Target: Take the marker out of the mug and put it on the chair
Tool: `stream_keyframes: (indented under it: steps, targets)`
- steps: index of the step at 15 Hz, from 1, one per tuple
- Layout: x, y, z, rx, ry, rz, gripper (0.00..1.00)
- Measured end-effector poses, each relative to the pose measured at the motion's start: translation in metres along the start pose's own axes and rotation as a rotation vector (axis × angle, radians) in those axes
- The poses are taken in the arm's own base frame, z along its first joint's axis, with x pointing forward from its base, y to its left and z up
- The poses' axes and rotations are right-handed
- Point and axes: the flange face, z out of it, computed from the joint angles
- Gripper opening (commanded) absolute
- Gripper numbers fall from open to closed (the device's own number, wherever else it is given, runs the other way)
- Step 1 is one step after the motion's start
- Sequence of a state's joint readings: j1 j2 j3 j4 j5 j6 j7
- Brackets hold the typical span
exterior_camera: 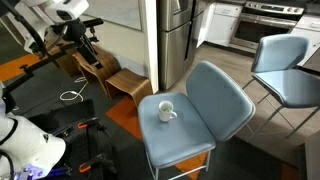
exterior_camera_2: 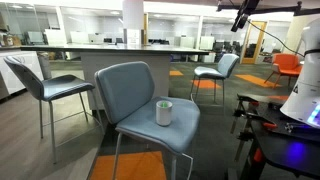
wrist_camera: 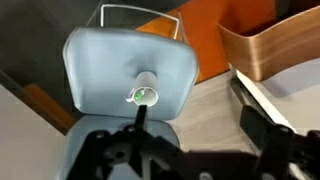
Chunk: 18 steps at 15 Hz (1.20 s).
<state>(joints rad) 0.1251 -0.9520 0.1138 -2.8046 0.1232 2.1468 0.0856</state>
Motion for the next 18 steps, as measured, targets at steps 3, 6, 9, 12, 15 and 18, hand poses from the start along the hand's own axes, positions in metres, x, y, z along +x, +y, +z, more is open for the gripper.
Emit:
stream_keyframes:
  steps: [3, 6, 9, 12, 15, 18]
  targets:
    - [0.0, 0.0, 0.0, 0.0, 0.0, 0.0, 1.0]
    - [0.0, 0.0, 0.0, 0.0, 0.0, 0.0, 1.0]
    - [0.0, 0.0, 0.001, -0.001, -0.001, 0.001, 1.0]
    - [0.004, 0.003, 0.009, -0.005, -0.029, 0.011, 1.0]
    - [0.014, 0.005, 0.027, -0.01, -0.081, 0.019, 1.0]
    - [0.035, 0.008, 0.052, -0.007, -0.11, 0.032, 1.0]
